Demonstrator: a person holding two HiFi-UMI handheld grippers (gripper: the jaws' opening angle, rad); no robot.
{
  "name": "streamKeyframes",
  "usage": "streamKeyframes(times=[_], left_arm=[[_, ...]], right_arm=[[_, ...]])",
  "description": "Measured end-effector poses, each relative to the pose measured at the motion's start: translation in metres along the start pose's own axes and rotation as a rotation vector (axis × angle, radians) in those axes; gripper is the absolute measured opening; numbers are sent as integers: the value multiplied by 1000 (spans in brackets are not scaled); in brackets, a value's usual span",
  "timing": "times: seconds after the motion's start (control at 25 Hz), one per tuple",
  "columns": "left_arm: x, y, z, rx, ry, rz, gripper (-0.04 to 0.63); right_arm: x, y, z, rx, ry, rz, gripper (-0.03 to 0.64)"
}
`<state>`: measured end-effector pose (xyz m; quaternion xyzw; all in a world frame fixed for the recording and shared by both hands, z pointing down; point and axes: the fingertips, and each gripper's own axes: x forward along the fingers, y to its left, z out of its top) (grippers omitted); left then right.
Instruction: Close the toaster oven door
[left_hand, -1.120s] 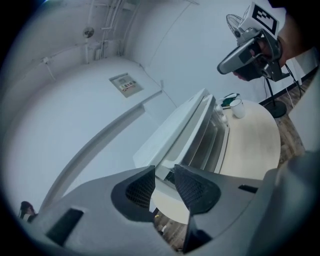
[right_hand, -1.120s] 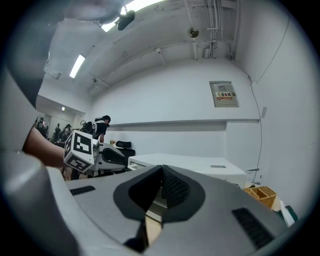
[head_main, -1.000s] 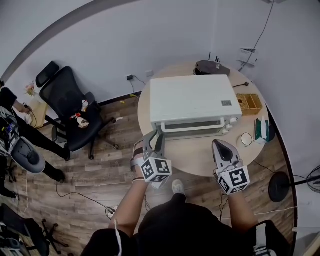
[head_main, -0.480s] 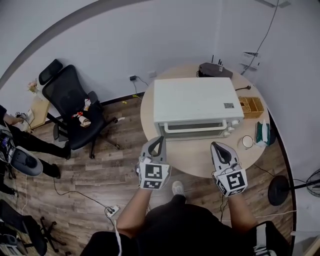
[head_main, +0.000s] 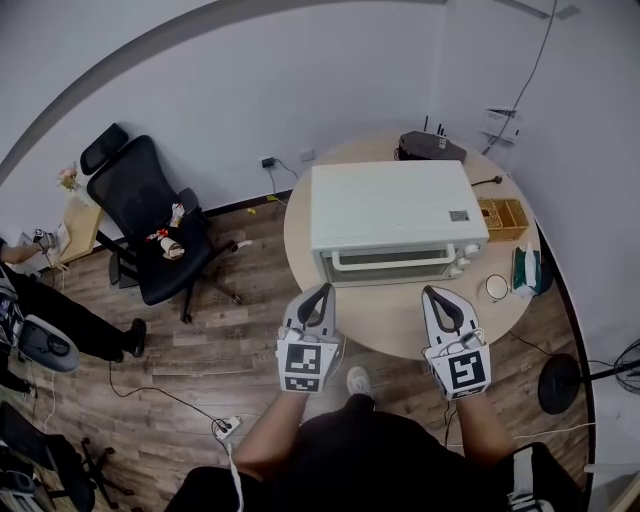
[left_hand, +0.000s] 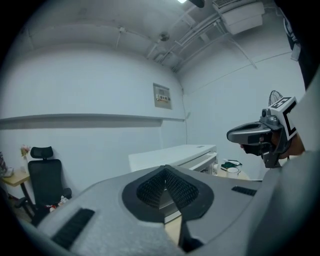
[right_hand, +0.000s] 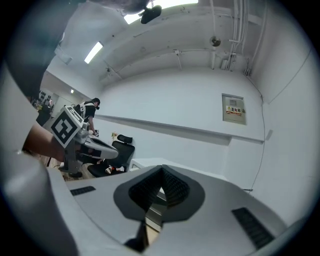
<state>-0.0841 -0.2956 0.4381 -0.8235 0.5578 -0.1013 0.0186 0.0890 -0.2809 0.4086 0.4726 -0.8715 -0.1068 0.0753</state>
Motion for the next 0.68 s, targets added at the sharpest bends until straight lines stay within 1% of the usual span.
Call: streamKeyframes(times=[0.2, 0.36, 0.68], left_arm=[[-3, 4, -1, 3, -9, 2, 6], [-5, 4, -3, -4, -6, -1, 6], [-2, 4, -3, 7, 4, -10, 6]], right_arm=[[2, 0, 11, 22, -20, -10, -2], [6, 1, 15, 22, -5, -15, -2], [15, 6, 7, 47, 13, 27, -2]])
